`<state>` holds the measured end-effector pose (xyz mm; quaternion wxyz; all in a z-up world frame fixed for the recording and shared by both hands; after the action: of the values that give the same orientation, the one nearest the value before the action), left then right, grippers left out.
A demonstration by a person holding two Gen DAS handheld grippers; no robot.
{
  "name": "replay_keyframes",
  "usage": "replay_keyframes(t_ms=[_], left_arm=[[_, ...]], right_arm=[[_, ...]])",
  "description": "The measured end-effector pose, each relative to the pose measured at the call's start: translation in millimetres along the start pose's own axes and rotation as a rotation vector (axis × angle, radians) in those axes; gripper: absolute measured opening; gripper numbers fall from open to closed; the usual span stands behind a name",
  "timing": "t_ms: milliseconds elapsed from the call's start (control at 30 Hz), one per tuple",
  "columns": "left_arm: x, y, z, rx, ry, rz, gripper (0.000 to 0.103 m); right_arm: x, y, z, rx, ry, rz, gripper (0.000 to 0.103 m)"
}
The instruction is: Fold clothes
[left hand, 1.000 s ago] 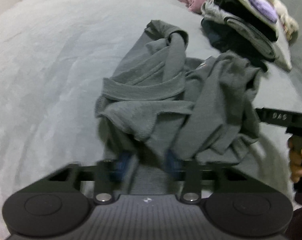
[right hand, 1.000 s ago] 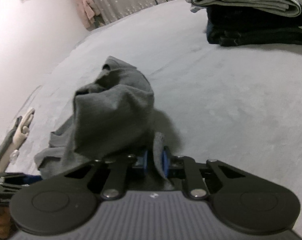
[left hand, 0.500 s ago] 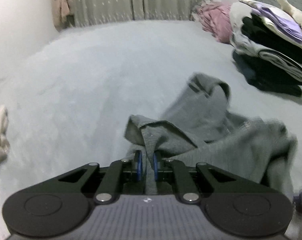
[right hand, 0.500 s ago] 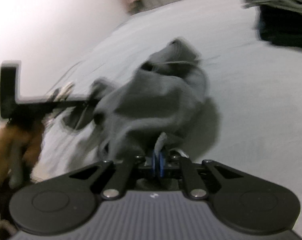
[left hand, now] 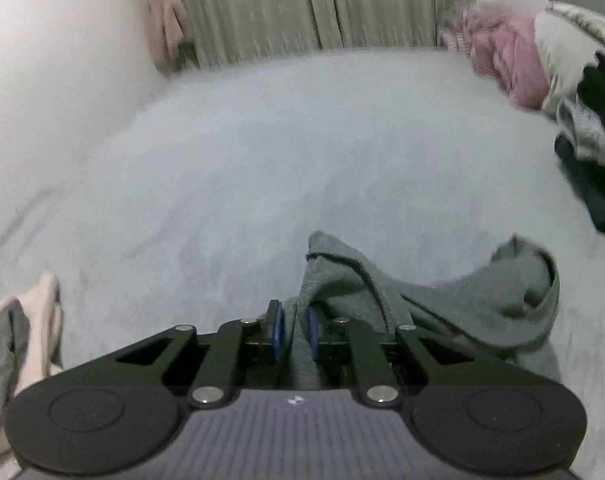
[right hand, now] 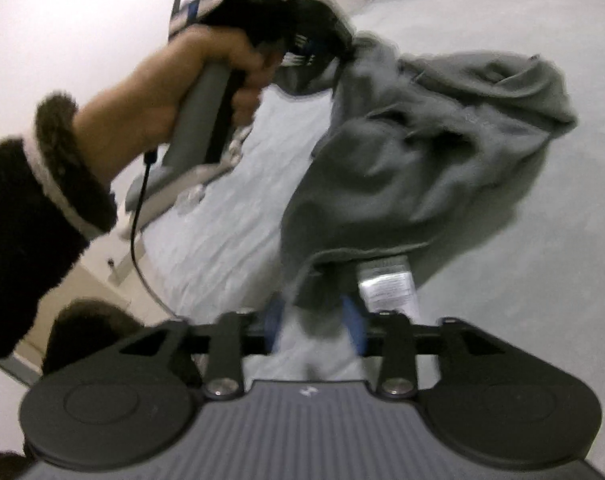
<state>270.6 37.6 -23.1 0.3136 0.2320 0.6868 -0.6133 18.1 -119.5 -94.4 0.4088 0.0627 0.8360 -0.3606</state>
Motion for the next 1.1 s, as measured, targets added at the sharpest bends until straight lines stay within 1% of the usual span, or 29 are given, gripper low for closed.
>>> replay_keyframes(t_ms=[33, 100, 133, 167, 233, 367, 433, 500, 533, 567, 600, 633, 667, 700, 767, 900, 933, 1000, 1067, 1100], left_arm=[[3, 2, -2, 0.01, -0.003, -0.024, 0.044], [11, -1, -6, 0.051, -0.012, -0.053, 0.062], [15, -3, -8, 0.073, -0.02, -0.061, 0.065], [20, -5, -9, 0.097, -0.029, -0.074, 0.067], [31, -1, -10, 0.158, -0.054, -0.136, 0.073], [29, 18, -17, 0.14, -0.092, -0.149, 0.076], [26, 31, -17, 0.152, -0.12, -0.155, 0.077], [26, 50, -17, 0.18, -0.184, -0.198, 0.077], [27, 57, -18, 0.191, -0.213, -0.215, 0.071], [27, 58, -18, 0.2, -0.228, -0.215, 0.062], [27, 57, -18, 0.221, -0.246, -0.208, 0.041], [29, 53, -18, 0.239, -0.253, -0.203, 0.028], [31, 48, -17, 0.257, -0.254, -0.196, 0.021], [34, 40, -17, 0.275, -0.232, -0.182, 0.016], [36, 28, -16, 0.303, -0.2, -0.158, 0.014], [56, -21, -23, 0.411, -0.163, -0.132, 0.009], [65, -34, -23, 0.443, -0.148, -0.134, 0.005], [83, -51, -18, 0.497, -0.116, -0.15, 0.001], [106, -72, -11, 0.562, -0.076, -0.171, 0.001], [119, -81, -8, 0.579, -0.049, -0.176, 0.001]], right_arm=[[-5, -4, 12, 0.031, 0.018, 0.018, 0.068], [-12, -10, 31, 0.082, 0.048, 0.043, 0.073], [-13, -11, 42, 0.112, 0.072, 0.049, 0.074], [-15, -12, 55, 0.144, 0.096, 0.055, 0.075], [-18, -10, 75, 0.178, 0.152, 0.059, 0.075], [-12, -7, 105, 0.228, 0.251, 0.05, 0.075], [-7, -8, 115, 0.249, 0.277, 0.04, 0.075], [-3, -11, 119, 0.258, 0.279, 0.039, 0.077], [-3, -11, 122, 0.272, 0.279, 0.044, 0.079], [-3, -12, 125, 0.282, 0.285, 0.049, 0.08], [-2, -13, 127, 0.284, 0.29, 0.052, 0.08], [-2, -14, 131, 0.286, 0.308, 0.062, 0.08], [-2, -16, 134, 0.287, 0.326, 0.073, 0.08], [-2, -16, 136, 0.285, 0.334, 0.077, 0.08], [-2, -16, 141, 0.281, 0.357, 0.09, 0.08], [-5, -18, 140, 0.286, 0.358, 0.095, 0.083], [-6, -18, 139, 0.29, 0.355, 0.099, 0.084], [-9, -19, 137, 0.296, 0.353, 0.107, 0.086], [-12, -19, 136, 0.291, 0.372, 0.128, 0.086], [-13, -19, 136, 0.288, 0.38, 0.135, 0.086]])
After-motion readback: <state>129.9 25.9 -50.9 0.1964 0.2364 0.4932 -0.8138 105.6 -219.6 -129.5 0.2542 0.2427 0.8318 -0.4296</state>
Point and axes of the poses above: each gripper's, at about its wrist camera, not at the fingertips, and y roughly the way its jaws point, z to its right, x to its underside, the point moved 10 cm from there along y, roughly the way its jaws point, and after that the axes turned 11 degrees about -y, right-handed, at the moved point
